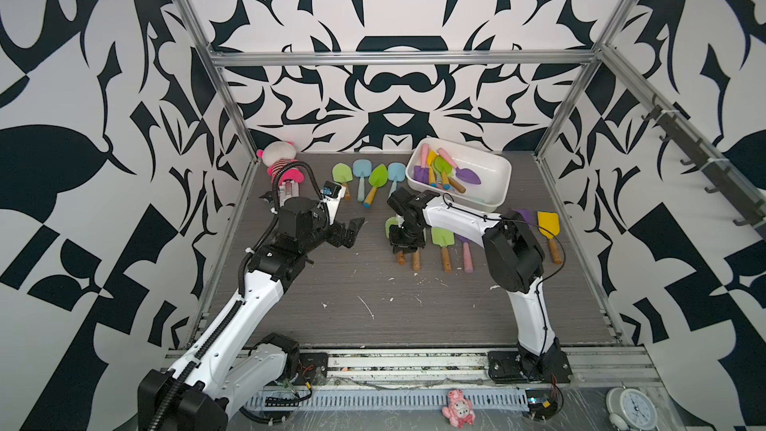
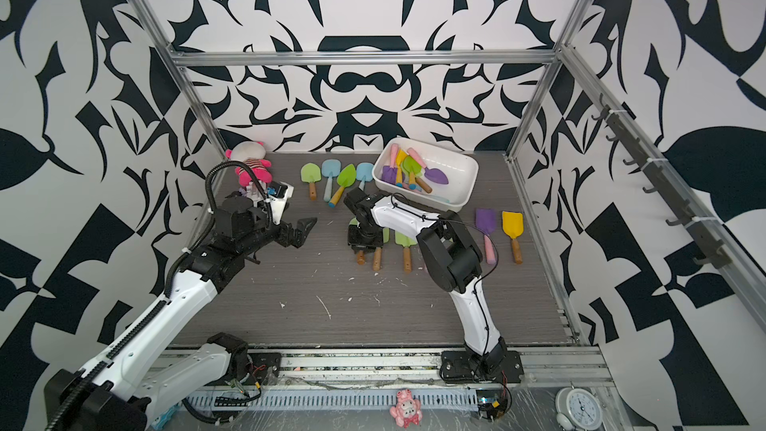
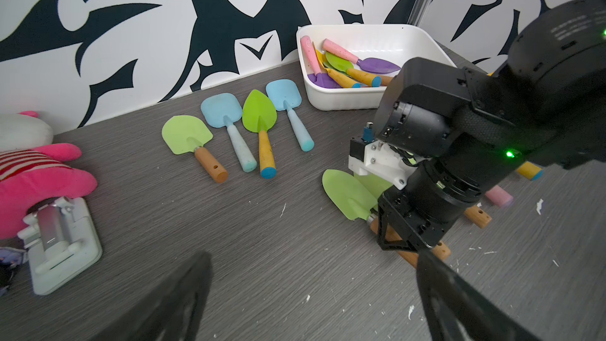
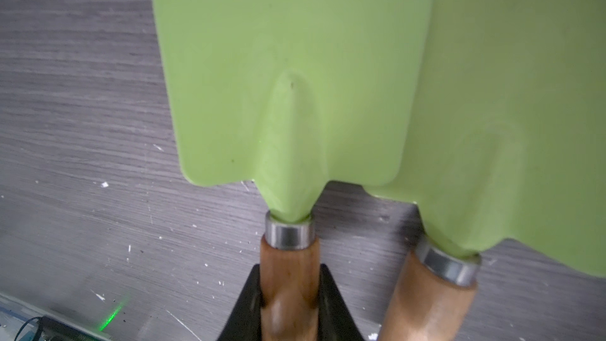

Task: Take the shovel out of the storage box
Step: Place the shovel at the center of the board.

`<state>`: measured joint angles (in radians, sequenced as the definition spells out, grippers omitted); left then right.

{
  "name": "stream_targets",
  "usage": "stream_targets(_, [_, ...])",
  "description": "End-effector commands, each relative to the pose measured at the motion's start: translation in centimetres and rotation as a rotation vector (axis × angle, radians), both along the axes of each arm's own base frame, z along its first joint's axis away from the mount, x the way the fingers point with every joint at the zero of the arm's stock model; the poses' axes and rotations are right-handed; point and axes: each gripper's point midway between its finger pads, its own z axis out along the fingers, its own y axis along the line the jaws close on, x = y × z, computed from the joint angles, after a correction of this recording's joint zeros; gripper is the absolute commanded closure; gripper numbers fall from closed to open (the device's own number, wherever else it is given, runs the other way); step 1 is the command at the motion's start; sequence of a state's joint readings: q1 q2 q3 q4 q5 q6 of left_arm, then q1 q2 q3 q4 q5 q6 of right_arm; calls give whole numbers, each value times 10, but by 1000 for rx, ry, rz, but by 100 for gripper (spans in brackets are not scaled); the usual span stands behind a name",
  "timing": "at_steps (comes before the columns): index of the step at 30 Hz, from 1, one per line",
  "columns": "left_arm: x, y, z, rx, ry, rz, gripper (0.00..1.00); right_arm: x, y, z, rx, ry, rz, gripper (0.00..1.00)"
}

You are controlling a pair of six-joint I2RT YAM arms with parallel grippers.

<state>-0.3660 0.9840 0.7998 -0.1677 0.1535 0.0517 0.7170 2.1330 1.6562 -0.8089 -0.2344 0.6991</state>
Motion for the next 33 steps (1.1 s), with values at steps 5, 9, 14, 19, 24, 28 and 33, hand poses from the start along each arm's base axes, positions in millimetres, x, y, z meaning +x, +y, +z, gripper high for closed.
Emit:
stream_targets(5, [-3,1,1,-8,-1,0,1,-2,12,32,38,-55,40,100])
stream_targets(9, [-4,1,1,-11,2,-4,1,-2,17,41,52,-78,56,100])
stream_targets(14, [-5,1,0,-13,6,-4,1,-4,18,38,47,-62,61,100])
stream_targets(19, [-7,1,1,-14,9,-4,1,-7,19,36,35,-33,51,100])
stream_targets(24, [-10,2,0,-15,14,-4,1,-10,23,40,47,-6,35,100])
stream_targets(28, [-12,3,-1,-18,18,-2,0,-13,29,42,60,1,26,100])
stream_targets(33, [-13,3,-1,-21,21,-1,1,-17,33,40,47,20,32,100])
